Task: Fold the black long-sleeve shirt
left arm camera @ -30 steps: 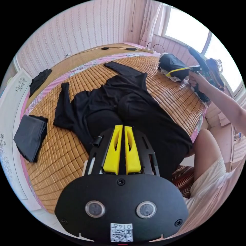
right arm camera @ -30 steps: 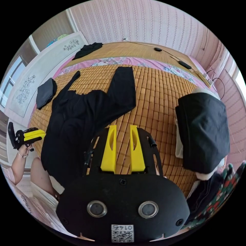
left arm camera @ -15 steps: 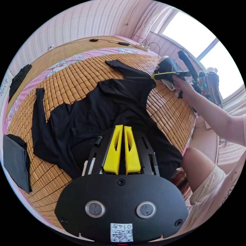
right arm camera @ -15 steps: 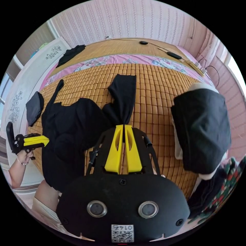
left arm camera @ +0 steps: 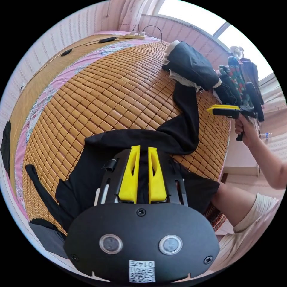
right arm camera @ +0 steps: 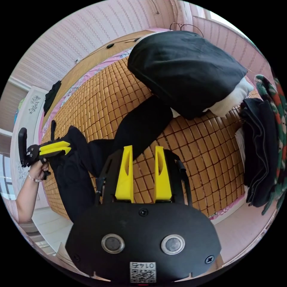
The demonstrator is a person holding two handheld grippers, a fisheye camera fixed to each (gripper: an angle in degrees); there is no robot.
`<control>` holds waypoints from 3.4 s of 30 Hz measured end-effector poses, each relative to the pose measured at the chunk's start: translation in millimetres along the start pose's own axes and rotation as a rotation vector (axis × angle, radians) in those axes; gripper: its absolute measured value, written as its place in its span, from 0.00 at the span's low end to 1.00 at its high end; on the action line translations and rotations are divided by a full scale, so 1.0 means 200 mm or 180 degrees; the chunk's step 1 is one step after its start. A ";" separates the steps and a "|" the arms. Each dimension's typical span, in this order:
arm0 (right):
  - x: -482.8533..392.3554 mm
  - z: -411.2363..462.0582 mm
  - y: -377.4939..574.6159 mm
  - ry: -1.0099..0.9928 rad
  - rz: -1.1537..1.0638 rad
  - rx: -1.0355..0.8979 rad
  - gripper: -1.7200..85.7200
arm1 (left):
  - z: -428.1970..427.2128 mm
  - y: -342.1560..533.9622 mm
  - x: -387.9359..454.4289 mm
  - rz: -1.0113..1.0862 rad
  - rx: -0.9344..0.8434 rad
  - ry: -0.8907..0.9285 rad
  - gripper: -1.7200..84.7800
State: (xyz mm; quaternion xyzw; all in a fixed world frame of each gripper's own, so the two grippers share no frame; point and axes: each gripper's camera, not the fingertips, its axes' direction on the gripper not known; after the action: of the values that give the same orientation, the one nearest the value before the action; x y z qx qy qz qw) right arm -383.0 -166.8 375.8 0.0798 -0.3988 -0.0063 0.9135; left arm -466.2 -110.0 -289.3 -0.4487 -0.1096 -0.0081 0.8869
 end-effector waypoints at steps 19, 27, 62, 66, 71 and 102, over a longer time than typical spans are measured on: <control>0.29 -0.70 0.28 0.0579 -0.0181 -0.0271 0.02 | 0.35 -0.41 0.21 0.0736 -0.0165 -0.0031 0.02; 0.47 -0.49 0.24 0.0522 -0.0063 -0.0374 0.12 | 0.46 -0.64 0.07 0.0158 0.0113 -0.0133 0.06; 0.78 -0.01 0.04 0.0934 -0.0662 -0.0394 0.01 | 0.68 -0.57 0.05 -0.0039 -0.0344 -0.0287 0.01; 0.77 0.29 0.11 0.0848 -0.0890 -0.0930 0.01 | 0.65 -0.52 0.05 -0.0037 -0.0331 -0.0309 0.01; 0.98 0.38 -0.03 0.1129 -0.0505 -0.0640 0.01 | 0.56 -0.45 0.02 -0.0034 -0.0323 -0.0248 0.01; 0.12 1.56 -0.39 0.0195 -0.2400 -0.0524 0.04 | -0.69 1.75 -0.31 -0.2173 0.0252 -0.0283 0.01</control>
State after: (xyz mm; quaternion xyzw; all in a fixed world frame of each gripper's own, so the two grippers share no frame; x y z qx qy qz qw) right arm -590.3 -289.5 591.4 0.1474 -0.3122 -0.3713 0.8620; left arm -461.4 -16.0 -659.9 -0.3513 -0.2921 -0.2805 0.8442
